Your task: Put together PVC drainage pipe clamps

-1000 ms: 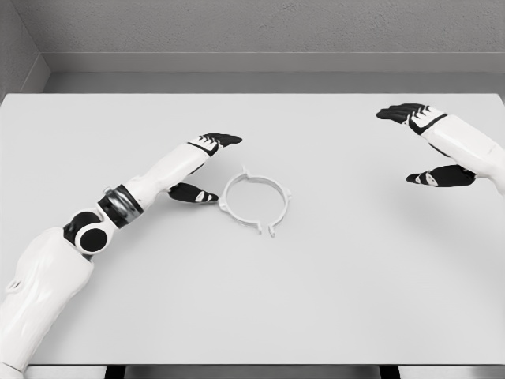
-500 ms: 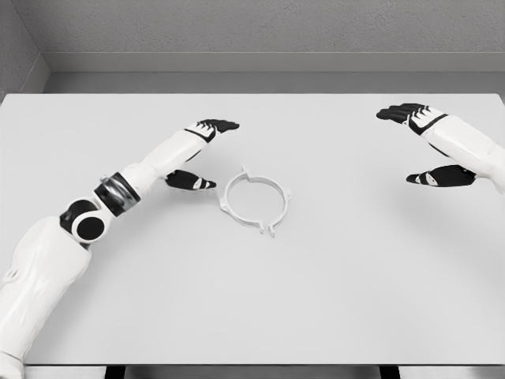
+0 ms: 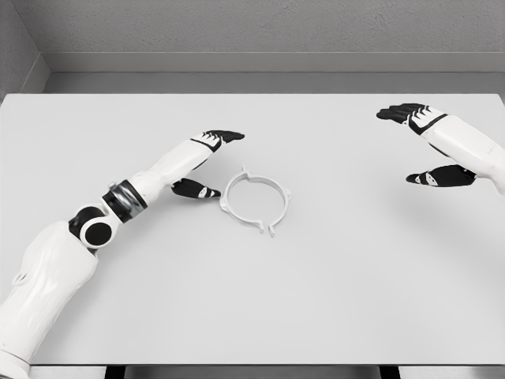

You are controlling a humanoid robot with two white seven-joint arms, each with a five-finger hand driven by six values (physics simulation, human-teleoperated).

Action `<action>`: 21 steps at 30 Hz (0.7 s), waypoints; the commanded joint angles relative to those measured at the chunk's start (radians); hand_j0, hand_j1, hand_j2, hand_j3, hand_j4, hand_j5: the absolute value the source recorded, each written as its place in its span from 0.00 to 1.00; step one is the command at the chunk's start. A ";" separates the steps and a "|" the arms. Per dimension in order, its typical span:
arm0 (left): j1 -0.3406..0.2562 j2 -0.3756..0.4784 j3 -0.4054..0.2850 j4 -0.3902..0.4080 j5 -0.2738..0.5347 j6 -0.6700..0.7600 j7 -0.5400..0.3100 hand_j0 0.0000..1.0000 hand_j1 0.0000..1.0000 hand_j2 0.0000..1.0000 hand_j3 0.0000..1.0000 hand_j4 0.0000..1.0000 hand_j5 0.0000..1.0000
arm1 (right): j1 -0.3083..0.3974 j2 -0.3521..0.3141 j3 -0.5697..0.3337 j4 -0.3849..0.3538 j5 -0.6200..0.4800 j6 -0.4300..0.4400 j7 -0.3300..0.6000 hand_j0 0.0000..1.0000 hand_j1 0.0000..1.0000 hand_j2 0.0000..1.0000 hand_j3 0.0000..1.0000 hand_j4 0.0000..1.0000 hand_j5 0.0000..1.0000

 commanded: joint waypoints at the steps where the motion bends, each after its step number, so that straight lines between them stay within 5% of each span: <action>1: 0.002 0.000 0.000 0.000 0.007 0.000 0.001 1.00 1.00 1.00 1.00 1.00 1.00 | 0.000 -0.001 0.000 0.000 -0.008 0.003 -0.001 1.00 1.00 1.00 1.00 1.00 1.00; 21: 0.018 -0.009 -0.007 -0.012 -0.013 0.000 -0.001 1.00 1.00 1.00 1.00 1.00 1.00 | 0.000 -0.001 0.000 0.000 -0.008 0.003 -0.001 1.00 1.00 1.00 1.00 1.00 1.00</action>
